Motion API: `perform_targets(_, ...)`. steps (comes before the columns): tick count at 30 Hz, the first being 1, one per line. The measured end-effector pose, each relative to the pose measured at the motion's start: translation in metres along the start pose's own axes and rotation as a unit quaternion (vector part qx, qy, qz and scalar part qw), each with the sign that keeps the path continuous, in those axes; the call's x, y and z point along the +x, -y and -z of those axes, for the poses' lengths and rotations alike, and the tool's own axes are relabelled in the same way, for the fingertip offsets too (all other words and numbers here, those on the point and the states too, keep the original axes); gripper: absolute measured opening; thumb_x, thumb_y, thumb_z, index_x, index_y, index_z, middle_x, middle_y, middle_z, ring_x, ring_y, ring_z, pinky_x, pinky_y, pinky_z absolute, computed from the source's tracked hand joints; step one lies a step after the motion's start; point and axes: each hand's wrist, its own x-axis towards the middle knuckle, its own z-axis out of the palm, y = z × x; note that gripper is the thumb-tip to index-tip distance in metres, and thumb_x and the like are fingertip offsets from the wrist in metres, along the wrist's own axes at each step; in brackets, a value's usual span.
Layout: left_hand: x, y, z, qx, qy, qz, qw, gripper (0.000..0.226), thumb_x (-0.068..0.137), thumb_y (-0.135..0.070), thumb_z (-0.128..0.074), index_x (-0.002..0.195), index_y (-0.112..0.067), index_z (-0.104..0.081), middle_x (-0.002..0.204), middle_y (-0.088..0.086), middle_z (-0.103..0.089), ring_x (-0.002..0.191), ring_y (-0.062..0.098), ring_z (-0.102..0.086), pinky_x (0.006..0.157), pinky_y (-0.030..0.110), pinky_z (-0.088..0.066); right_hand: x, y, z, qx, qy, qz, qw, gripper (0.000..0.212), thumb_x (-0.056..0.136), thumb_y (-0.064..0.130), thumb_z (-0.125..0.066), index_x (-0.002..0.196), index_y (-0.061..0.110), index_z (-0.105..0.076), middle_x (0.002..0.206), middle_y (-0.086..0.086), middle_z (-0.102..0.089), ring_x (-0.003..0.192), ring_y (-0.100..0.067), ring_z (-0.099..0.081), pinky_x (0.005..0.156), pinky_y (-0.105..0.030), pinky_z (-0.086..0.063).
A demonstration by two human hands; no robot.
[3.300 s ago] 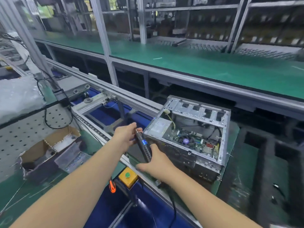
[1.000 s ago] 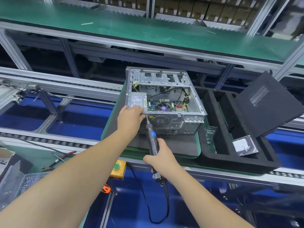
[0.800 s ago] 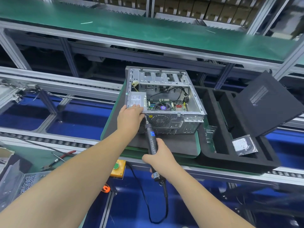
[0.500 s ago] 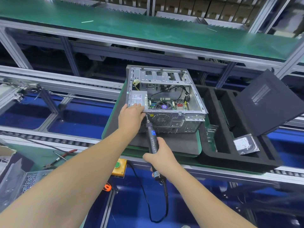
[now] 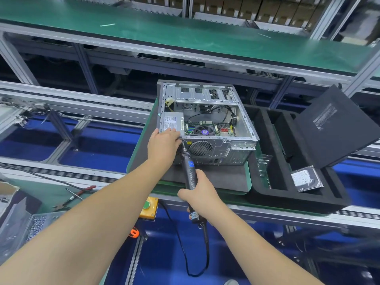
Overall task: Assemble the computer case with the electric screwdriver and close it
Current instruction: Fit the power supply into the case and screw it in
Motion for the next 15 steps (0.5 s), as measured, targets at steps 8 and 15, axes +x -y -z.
perform_targets(8,0.004,0.006,-0.004,0.010,0.005,-0.019,1.000,0.023,0.108,-0.025,-0.042,0.115,-0.021,-0.064,0.111,-0.005,-0.065,0.104,0.018,-0.062,0.115,0.039,-0.028,0.003,0.006,0.000,-0.014,0.006,-0.006,1.000,0.050,0.085,0.015,-0.063,0.129,0.023,-0.040,0.102,-0.014,-0.059,0.053,-0.023,-0.059,0.047,-0.029,-0.053)
perform_targets(15,0.005,0.007,0.001,0.028,0.022,-0.027,0.999,0.027,0.109,-0.020,-0.038,0.116,-0.021,-0.064,0.113,-0.004,-0.066,0.101,0.019,-0.063,0.110,0.037,-0.031,0.006,0.012,0.000,-0.052,0.007,-0.006,0.999,0.059,0.090,0.017,-0.060,0.141,0.017,-0.031,0.104,-0.011,-0.057,0.070,-0.028,-0.060,0.060,-0.037,-0.055)
